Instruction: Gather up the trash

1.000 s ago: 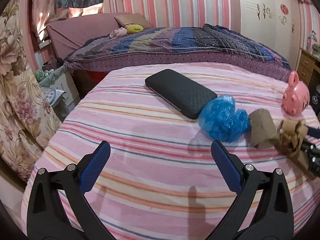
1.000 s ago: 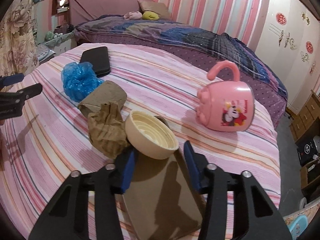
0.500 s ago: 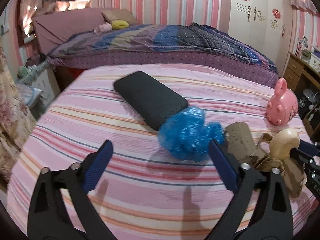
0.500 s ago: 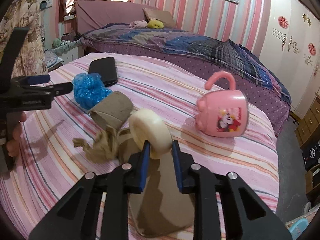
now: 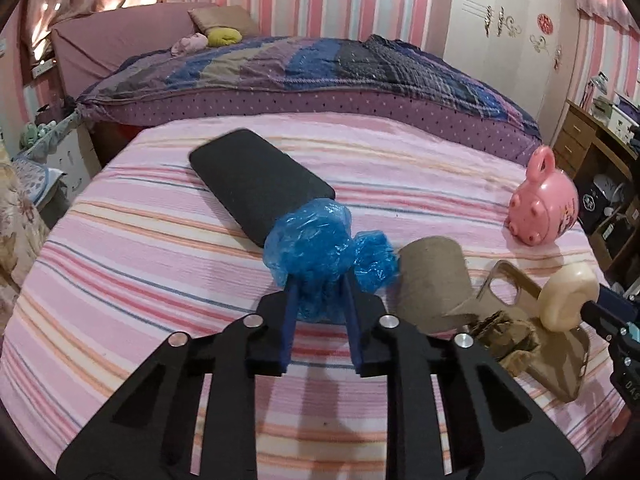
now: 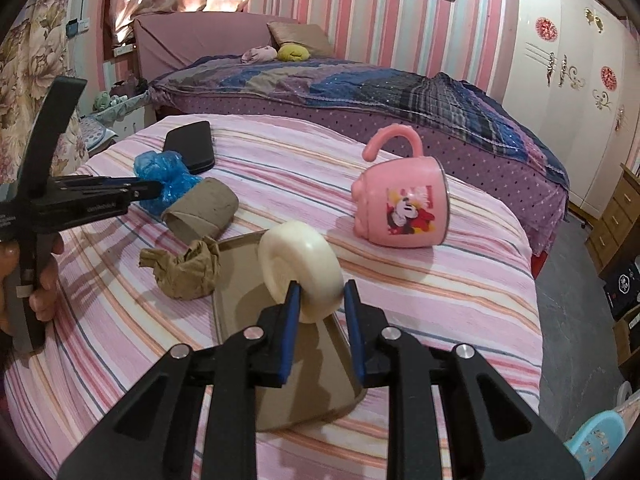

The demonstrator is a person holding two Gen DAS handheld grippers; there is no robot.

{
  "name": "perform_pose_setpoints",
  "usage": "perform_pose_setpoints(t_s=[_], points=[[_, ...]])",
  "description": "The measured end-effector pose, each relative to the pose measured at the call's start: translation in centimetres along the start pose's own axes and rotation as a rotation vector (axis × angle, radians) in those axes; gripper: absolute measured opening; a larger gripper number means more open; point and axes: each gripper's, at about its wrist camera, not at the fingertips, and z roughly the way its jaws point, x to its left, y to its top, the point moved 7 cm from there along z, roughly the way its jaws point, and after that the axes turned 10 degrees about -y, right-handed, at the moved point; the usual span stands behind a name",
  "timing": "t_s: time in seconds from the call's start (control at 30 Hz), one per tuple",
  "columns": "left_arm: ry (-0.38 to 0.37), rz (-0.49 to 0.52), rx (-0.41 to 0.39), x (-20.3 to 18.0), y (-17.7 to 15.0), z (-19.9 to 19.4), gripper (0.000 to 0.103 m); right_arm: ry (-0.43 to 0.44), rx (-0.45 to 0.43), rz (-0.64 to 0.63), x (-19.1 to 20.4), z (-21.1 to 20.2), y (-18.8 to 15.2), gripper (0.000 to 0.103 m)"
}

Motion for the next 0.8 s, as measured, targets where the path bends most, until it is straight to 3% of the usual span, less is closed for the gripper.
perform_pose_setpoints(t_s=[0.37, 0.4, 0.8], points=[[0.064, 0.046, -0.120, -0.3, -0.3, -7.5, 0.018, -0.025, -0.034, 0.030, -1.9, -2.8, -1.3, 0.020], [0.067, 0.049, -0.125, -0.4, -0.4, -8.2, 0.018, -0.025, -0.036, 0.031, -2.0, -2.9, -1.2, 0.001], [0.116, 0.074, -0.102, 0.9, -2.7, -10.9, 0.018, -0.064, -0.028, 0.048, -4.0, -5.6, -3.1, 0.001]])
